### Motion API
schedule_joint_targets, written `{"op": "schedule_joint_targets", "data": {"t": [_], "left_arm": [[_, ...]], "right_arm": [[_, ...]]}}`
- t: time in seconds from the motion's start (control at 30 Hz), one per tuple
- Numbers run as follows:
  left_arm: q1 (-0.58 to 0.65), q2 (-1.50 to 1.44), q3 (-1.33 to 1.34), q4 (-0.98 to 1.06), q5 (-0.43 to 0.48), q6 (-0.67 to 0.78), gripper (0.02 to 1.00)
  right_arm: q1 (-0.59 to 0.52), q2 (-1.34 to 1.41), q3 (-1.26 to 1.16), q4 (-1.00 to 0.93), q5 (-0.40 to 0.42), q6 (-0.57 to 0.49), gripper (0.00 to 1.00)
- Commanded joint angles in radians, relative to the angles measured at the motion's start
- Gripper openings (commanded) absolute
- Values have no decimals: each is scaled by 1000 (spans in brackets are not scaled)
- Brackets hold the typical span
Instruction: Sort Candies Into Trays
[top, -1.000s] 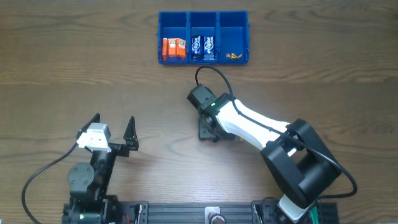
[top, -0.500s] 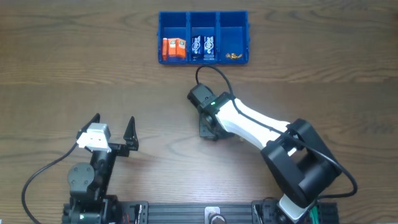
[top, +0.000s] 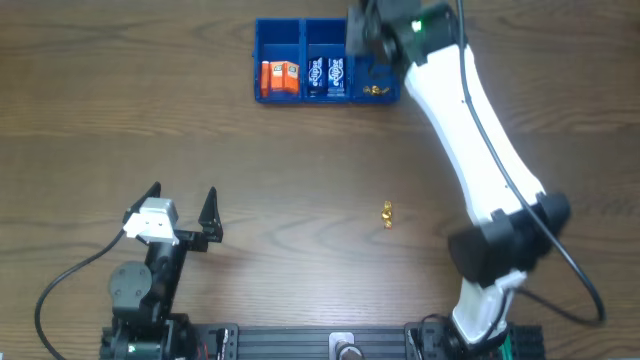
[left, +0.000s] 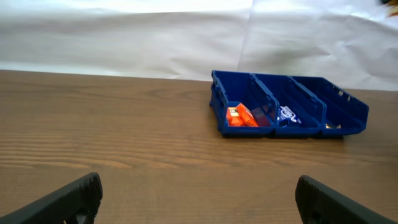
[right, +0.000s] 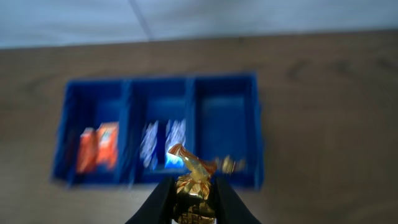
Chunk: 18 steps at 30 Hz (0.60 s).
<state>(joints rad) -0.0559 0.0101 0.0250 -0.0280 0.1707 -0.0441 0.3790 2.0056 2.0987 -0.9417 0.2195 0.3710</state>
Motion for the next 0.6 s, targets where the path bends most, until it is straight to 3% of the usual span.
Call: {"op": "schedule_joint_targets", "data": {"t": [0.03,0.3,0.37,0.4,0.47,0.6], "left_arm": [[3,-6,-20,-32,13,15,998],[3,-6,-20,-32,13,15,998],[3,-6,-20,-32,13,15,998],[3,-6,-20,-32,13,15,998],[3,-6,-20,-32,13,15,998],[3,-6,-20,-32,13,15,998]], "right_arm": [[-40,184,10,94,26,-87,183],[-63,309,10,188,27,-88,226],[-63,303,16,185,31,-89,312],[-63,297,22,172,31,-89,430],[-63,264,24,145,31,-89,542],[-63,142,9,73,31,-89,638]]}}
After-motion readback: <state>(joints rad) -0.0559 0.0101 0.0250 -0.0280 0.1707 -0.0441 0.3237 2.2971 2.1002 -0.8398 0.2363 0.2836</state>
